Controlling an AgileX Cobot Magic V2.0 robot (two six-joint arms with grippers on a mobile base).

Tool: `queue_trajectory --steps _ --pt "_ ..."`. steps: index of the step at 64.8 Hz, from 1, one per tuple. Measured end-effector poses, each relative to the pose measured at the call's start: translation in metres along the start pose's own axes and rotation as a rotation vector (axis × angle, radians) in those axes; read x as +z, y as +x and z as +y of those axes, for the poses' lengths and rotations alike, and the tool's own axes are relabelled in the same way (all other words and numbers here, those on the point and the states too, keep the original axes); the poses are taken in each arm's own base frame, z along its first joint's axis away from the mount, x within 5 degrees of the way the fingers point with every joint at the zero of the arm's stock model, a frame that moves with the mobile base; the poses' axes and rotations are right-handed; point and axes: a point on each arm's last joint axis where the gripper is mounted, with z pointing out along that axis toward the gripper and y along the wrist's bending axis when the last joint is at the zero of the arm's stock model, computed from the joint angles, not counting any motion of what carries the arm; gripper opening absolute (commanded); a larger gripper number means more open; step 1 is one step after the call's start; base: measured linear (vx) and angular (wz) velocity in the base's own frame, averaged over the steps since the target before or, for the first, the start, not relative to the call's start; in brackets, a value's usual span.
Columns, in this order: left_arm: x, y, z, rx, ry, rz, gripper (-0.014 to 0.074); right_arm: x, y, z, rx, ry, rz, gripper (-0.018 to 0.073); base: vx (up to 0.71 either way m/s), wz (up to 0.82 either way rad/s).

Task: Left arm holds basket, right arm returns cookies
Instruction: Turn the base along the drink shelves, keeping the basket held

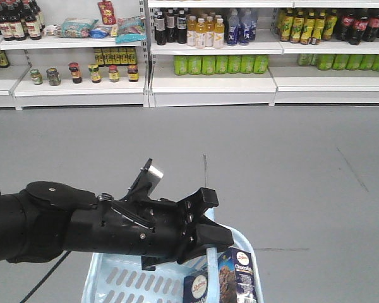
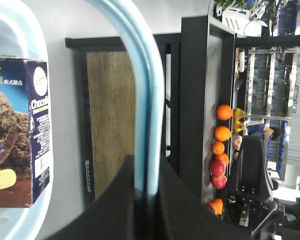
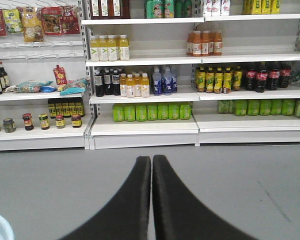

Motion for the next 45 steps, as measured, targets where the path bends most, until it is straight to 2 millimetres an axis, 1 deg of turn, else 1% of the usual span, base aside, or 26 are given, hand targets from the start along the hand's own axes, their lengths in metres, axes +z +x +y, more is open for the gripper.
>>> queue_trajectory --steps 45 --pt "0.0000 0.0000 0.0000 0.000 0.000 0.000 -0.0006 0.0000 0.0000 0.0000 0.000 0.000 0.000 -0.0008 0.38 0.04"
